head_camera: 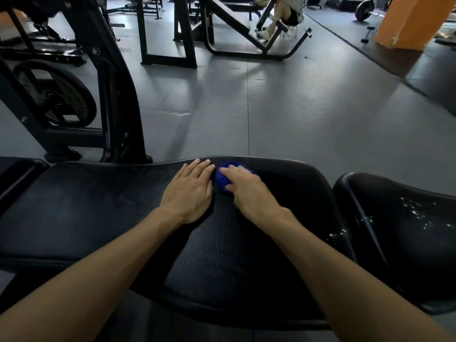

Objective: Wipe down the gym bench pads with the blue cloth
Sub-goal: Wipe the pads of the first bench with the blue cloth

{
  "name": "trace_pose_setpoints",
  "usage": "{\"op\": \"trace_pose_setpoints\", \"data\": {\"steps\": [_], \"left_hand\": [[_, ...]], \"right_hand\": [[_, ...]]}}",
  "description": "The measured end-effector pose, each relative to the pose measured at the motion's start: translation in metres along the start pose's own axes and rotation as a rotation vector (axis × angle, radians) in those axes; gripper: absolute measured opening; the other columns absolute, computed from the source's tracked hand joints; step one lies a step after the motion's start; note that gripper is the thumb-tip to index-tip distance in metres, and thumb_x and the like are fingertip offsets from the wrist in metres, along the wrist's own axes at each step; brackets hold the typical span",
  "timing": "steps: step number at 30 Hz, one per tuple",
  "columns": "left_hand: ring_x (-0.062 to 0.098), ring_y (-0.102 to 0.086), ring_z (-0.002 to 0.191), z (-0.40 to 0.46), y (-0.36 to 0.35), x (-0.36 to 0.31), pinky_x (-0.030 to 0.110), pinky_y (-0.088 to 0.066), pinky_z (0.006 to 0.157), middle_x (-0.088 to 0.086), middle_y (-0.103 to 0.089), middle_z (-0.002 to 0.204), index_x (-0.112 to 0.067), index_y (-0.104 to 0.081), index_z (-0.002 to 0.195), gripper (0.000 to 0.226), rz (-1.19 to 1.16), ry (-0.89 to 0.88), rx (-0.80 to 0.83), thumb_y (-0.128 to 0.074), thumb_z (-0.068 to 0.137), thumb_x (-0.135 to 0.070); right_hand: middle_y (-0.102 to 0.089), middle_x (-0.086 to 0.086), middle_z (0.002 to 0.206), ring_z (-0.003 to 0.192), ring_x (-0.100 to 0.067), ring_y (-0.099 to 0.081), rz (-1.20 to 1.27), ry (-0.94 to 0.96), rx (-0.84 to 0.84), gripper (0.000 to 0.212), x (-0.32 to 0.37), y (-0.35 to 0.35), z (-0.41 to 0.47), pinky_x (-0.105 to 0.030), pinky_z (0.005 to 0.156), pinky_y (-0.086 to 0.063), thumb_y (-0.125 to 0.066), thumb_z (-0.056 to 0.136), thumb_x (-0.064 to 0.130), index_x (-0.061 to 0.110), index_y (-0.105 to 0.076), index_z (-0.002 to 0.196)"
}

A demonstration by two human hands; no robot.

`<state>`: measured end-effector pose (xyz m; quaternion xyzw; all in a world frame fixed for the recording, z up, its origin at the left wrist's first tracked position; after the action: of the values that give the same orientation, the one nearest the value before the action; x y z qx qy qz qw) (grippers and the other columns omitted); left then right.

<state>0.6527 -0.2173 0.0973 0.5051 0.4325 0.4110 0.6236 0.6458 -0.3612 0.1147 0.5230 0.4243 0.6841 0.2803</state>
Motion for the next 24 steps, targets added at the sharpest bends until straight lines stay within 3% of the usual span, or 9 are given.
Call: {"op": "trace_pose_setpoints", "data": {"steps": [3, 6, 9, 13, 15, 20, 22, 24], "left_hand": [[0.025, -0.007, 0.157, -0.003, 0.002, 0.001, 0.043, 0.001, 0.128, -0.001, -0.021, 0.169, -0.03, -0.025, 0.161, 0.067, 0.052, 0.07, -0.01, -0.009, 0.098, -0.047], [0.028, -0.005, 0.157, -0.004, 0.001, 0.003, 0.046, 0.0, 0.128, 0.0, -0.017, 0.169, -0.034, -0.021, 0.161, 0.059, 0.018, 0.101, 0.011, -0.014, 0.104, -0.047], [0.027, -0.008, 0.157, -0.004, 0.001, 0.002, 0.045, -0.005, 0.128, -0.001, -0.019, 0.169, -0.034, -0.022, 0.161, 0.06, 0.016, 0.1, 0.001, -0.014, 0.103, -0.049], [0.026, -0.009, 0.156, -0.004, 0.0, 0.004, 0.043, -0.006, 0.128, -0.002, -0.021, 0.169, -0.031, -0.024, 0.16, 0.068, 0.022, 0.094, 0.003, -0.007, 0.098, -0.052], [0.025, -0.007, 0.157, -0.003, -0.001, 0.006, 0.042, -0.004, 0.128, -0.003, -0.019, 0.169, -0.032, -0.022, 0.161, 0.059, 0.024, 0.096, 0.002, -0.015, 0.105, -0.048], [0.025, -0.004, 0.157, -0.005, -0.001, 0.004, 0.043, -0.004, 0.128, -0.003, -0.017, 0.169, -0.031, -0.019, 0.162, 0.057, 0.023, 0.102, 0.008, -0.019, 0.106, -0.047], [0.026, -0.006, 0.157, -0.003, -0.002, 0.003, 0.043, -0.005, 0.128, -0.002, -0.018, 0.169, -0.028, -0.02, 0.162, 0.061, 0.026, 0.108, 0.008, -0.015, 0.104, -0.048], [0.025, -0.009, 0.157, -0.003, -0.002, 0.004, 0.042, -0.007, 0.128, 0.001, -0.021, 0.169, -0.021, -0.022, 0.162, 0.07, 0.044, 0.124, -0.002, -0.011, 0.099, -0.051]], "right_hand": [[-0.043, -0.019, 0.152, 0.144, -0.034, -0.034, -0.066, -0.183, -0.134, 0.048, -0.061, 0.035, -0.017, -0.035, 0.119, -0.018, -0.053, 0.1, 0.005, 0.01, -0.046, 0.147], [-0.051, -0.019, 0.139, 0.131, -0.039, -0.043, -0.143, -0.387, -0.182, 0.041, -0.078, 0.04, -0.007, -0.047, 0.114, -0.031, -0.053, 0.098, 0.008, 0.006, -0.049, 0.139], [-0.052, -0.015, 0.138, 0.13, -0.036, -0.043, -0.161, -0.225, -0.143, 0.036, -0.025, 0.007, 0.026, -0.044, 0.112, -0.032, -0.052, 0.098, 0.012, 0.009, -0.05, 0.134], [-0.046, -0.01, 0.151, 0.142, -0.034, -0.036, -0.109, 0.045, -0.046, 0.046, 0.001, -0.011, 0.032, -0.046, 0.121, -0.022, -0.053, 0.1, 0.013, 0.015, -0.046, 0.145], [-0.05, -0.012, 0.146, 0.135, -0.033, -0.042, -0.194, 0.004, -0.079, 0.045, -0.03, 0.009, 0.026, -0.046, 0.116, -0.027, -0.053, 0.099, 0.014, 0.014, -0.047, 0.144], [-0.059, -0.015, 0.128, 0.12, -0.037, -0.051, -0.185, -0.336, -0.192, 0.03, -0.085, 0.045, 0.019, -0.049, 0.107, -0.038, -0.051, 0.1, 0.015, 0.01, -0.053, 0.13], [-0.059, -0.014, 0.129, 0.12, -0.038, -0.051, -0.227, -0.316, -0.164, 0.028, -0.061, 0.029, 0.038, -0.048, 0.107, -0.039, -0.051, 0.099, 0.019, 0.013, -0.055, 0.126], [-0.058, -0.009, 0.134, 0.122, -0.034, -0.051, -0.236, -0.158, -0.13, 0.033, -0.025, 0.005, 0.055, -0.047, 0.108, -0.038, -0.053, 0.099, 0.023, 0.018, -0.054, 0.132]]}}
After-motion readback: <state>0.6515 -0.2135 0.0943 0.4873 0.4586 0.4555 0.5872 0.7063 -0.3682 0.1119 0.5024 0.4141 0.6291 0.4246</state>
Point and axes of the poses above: each hand's wrist, its own z-axis towards the middle knuckle, its own y-axis out of the back of the hand, x = y × z, the point moved 6 cm from there along z, towards the middle knuckle
